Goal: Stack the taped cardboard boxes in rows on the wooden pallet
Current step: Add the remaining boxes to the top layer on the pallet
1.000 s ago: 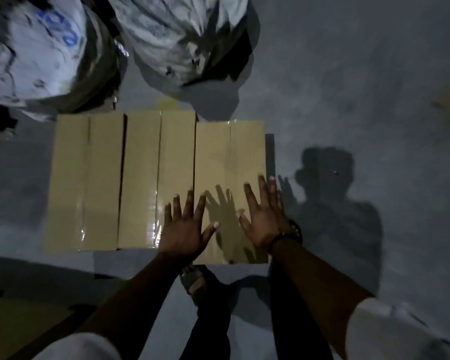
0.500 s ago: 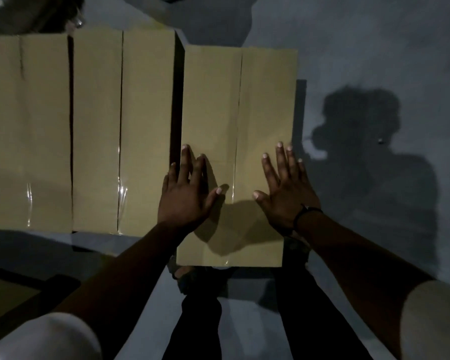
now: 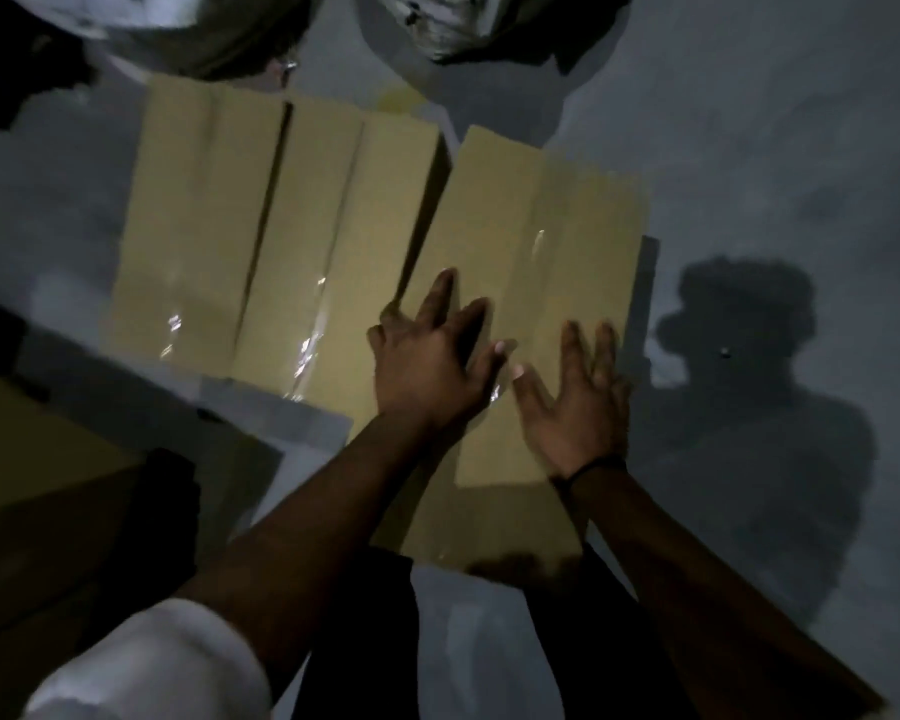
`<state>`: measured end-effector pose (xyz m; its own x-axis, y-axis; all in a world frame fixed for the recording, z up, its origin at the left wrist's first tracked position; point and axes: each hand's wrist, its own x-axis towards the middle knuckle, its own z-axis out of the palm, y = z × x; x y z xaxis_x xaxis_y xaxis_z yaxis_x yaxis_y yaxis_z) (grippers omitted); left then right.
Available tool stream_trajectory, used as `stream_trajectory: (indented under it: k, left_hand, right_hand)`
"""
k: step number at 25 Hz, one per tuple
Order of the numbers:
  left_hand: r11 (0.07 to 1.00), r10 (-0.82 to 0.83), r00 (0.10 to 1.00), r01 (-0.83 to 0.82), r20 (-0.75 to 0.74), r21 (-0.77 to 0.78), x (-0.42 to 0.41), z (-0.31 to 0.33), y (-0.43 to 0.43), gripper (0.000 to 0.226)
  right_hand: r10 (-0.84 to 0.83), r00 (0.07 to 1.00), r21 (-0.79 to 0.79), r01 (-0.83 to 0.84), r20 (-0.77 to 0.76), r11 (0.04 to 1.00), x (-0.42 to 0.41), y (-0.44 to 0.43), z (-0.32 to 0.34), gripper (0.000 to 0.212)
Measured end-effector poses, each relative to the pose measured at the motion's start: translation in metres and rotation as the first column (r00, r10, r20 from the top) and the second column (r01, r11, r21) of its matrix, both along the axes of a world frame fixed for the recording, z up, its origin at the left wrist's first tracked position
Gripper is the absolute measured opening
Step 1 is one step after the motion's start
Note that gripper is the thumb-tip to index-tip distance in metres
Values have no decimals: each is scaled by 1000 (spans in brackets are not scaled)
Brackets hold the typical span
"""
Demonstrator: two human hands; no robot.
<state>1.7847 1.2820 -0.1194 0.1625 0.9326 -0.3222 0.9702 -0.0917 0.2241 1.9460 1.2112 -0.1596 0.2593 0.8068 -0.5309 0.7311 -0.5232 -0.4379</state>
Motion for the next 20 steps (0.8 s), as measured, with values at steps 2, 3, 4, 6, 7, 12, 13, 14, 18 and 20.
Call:
stream_trajectory:
  k: [2,3,4,6,7,12,13,14,18,20]
  left_hand:
    - [979,205,978,-205,29,4,8,88,-8,51]
    - [959,283,957,-284,63,4,9,129,-13,50]
    - [943,327,938,-331,112,20,5,169,-22,51]
    - [919,368,911,-387,188,75,-12,234,-40,54]
    - [906,386,901,-410,198,101,-24,260,-49,56]
    - [720,557,770,-634,310,283,-126,371,-135,58]
    - [656,588,727,-685,354,317,-152,387,-160,57]
    - [586,617,685,-728,387,355,-182,403,-192,55]
    - [354,724,546,-819,421,452,-277,449,-325,52]
    - [253,778,473,-838,413,483,-321,460,-402,54]
  right_hand:
    - [-18,998,11,17,57,1000,-1,12,89,85]
    - [6,995,34,-9,96,999,0,18,133,85]
    - [58,989,81,-69,136,994,-1,21,176,86]
    - [174,964,162,-208,204,965,-10,25,246,87]
    - [207,952,180,-249,224,952,-19,23,273,89]
    - [387,874,352,-475,293,806,-125,-21,398,94]
    - [436,849,388,-526,300,757,-153,-37,416,94]
    - [495,813,426,-583,308,692,-186,-57,435,93]
    - [637,692,531,-701,341,477,-303,-152,482,92]
    - [716,604,565,-746,352,352,-361,-211,493,93]
